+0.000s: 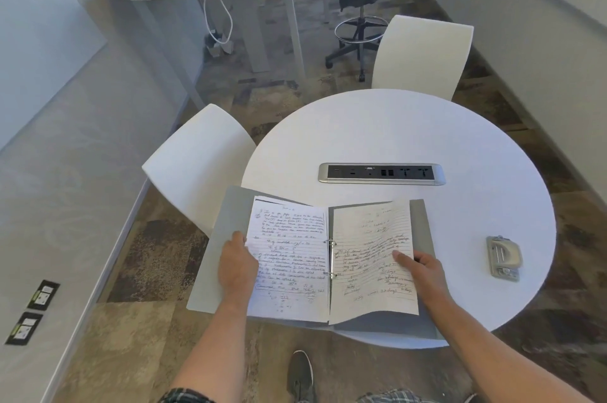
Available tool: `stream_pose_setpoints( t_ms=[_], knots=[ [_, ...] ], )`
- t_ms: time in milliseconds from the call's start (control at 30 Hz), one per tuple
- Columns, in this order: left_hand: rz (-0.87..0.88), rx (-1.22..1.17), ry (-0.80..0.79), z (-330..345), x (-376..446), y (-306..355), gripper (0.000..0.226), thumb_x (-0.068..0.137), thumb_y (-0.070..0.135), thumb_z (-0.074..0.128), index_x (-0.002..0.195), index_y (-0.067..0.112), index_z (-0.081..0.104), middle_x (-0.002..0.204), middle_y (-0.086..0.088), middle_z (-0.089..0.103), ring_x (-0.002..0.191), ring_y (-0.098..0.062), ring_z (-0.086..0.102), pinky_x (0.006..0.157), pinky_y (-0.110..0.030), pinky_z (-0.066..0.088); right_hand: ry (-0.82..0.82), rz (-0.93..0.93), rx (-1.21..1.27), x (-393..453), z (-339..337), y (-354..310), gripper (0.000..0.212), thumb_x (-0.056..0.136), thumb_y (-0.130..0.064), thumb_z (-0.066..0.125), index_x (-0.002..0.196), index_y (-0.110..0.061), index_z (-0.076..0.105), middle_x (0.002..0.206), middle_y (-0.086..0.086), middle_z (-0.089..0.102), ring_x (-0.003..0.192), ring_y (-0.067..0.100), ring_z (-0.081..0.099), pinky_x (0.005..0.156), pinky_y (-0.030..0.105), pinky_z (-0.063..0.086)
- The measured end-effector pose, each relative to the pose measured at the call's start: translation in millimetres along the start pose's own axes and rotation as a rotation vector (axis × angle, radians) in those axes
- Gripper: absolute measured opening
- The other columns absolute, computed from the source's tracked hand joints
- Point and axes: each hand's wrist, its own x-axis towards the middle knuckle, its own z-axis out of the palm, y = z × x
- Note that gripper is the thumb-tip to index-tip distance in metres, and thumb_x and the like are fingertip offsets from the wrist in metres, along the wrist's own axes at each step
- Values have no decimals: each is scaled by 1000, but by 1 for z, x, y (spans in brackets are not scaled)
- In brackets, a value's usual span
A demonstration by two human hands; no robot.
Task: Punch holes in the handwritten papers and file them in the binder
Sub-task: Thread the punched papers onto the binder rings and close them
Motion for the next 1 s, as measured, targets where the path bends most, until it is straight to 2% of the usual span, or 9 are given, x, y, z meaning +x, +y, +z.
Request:
stream_pose_setpoints(
  t_ms=[100,200,400,500,633,700,800,900,1000],
  knots=[
    [6,217,-59,6,-5,3,45,86,0,61,127,19,54,119,-12,46,92,-27,55,66,-34,50,-8,1,-7,0,-2,2,11,92,-20,79,90,-9,81,89,13,82,80,32,80,64,34,64],
    [93,248,-38,8,-15,16,39,87,9,65,124,22,60,121,-8,48,101,-26,55,79,-36,52,-3,-7,3,0,-3,4,10,91,-20,80,84,-12,82,88,13,82,80,33,80,63,35,64],
    [291,-242,-294,13,-44,69,18,99,33,61,114,25,66,119,7,63,98,-7,64,85,-29,56,-105,-38,31,-1,10,0,13,91,-22,80,94,-10,80,96,14,82,90,37,79,78,45,63],
    [277,-415,-492,13,-64,98,38,92,62,60,116,34,68,108,24,67,86,9,65,69,-14,49,-186,-71,30,-8,25,-10,35,82,-33,82,102,-4,77,99,13,82,93,36,79,70,32,63],
    [249,-561,-671,19,-83,120,65,69,93,56,117,50,66,106,28,71,96,2,70,86,-32,60,-390,-152,6,-18,46,-17,24,87,-27,74,109,-21,82,111,7,81,105,23,77,83,22,59],
    [225,-592,-652,20,-86,124,51,66,91,61,103,57,65,103,30,70,100,7,67,88,-33,60,-462,-172,-36,-20,51,-15,27,92,-30,68,116,-28,80,121,-4,78,115,8,72,94,16,53],
    [182,-569,-592,19,-83,120,54,73,77,68,109,37,68,105,18,73,99,0,68,87,-31,58,-520,-133,-166,-21,50,-13,43,94,-56,60,134,-42,68,136,-31,63,127,-16,54,98,8,37],
    [175,-511,-588,15,-79,114,28,84,44,63,109,33,68,101,15,74,92,-4,70,78,-29,59,-603,-107,-213,-16,48,-3,49,89,-60,65,136,-43,67,151,-31,51,138,-7,48,107,25,38],
    [176,-480,-561,7,-74,107,33,87,23,50,111,38,67,97,21,72,84,3,67,62,-17,49,-630,-134,-339,-16,49,3,50,91,-52,70,139,-57,58,150,-38,47,142,0,43,111,37,40]
  ],
)
